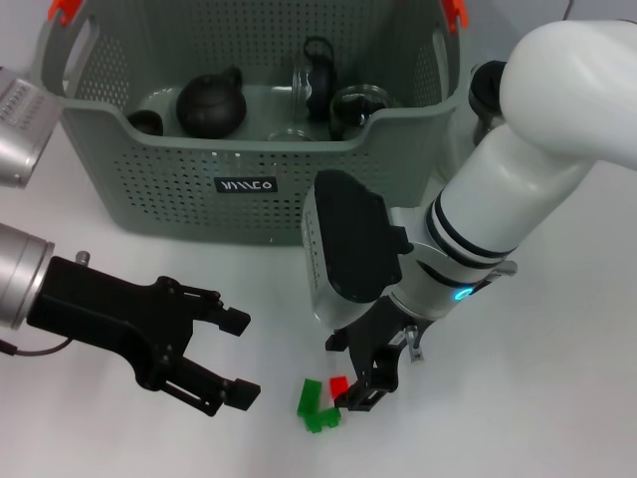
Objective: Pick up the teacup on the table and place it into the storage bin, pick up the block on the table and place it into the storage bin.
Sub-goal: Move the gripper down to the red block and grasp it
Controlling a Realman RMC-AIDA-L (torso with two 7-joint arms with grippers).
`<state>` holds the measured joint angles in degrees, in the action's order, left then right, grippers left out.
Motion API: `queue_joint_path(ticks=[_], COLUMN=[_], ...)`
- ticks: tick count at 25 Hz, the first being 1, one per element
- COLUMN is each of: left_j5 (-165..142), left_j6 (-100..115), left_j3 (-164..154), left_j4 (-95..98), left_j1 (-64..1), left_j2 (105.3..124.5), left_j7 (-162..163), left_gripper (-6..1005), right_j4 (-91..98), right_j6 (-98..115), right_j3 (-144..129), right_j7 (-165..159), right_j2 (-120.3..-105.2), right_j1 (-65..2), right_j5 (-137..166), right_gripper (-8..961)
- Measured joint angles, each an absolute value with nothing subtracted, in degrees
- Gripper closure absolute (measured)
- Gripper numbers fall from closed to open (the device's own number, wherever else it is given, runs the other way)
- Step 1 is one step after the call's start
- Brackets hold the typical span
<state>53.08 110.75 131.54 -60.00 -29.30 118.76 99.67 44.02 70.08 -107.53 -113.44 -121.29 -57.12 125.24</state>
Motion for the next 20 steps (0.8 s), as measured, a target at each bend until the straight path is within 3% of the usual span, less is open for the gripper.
queue_joint_path(ticks=[6, 20], left_j5=[53.1, 53.1], left_j6=[110.8, 110.8], left_j3=[131.6, 131.6], left_j4=[-60.0, -59.9], left_j1=[-29.3, -29.3], left_j2=[118.74, 118.65], left_j7=[99.7, 99.7], left_gripper=[35, 35], right_j4=[44.0, 44.0], right_j6=[69.1, 67.5], right_j3=[-109.6, -112.0], right_j7=[-113.5, -113.5], right_j2=[-121.52, -121.64], right_j1=[-57.6, -57.9], right_j5=[125.2, 123.8], right_gripper=[254, 256])
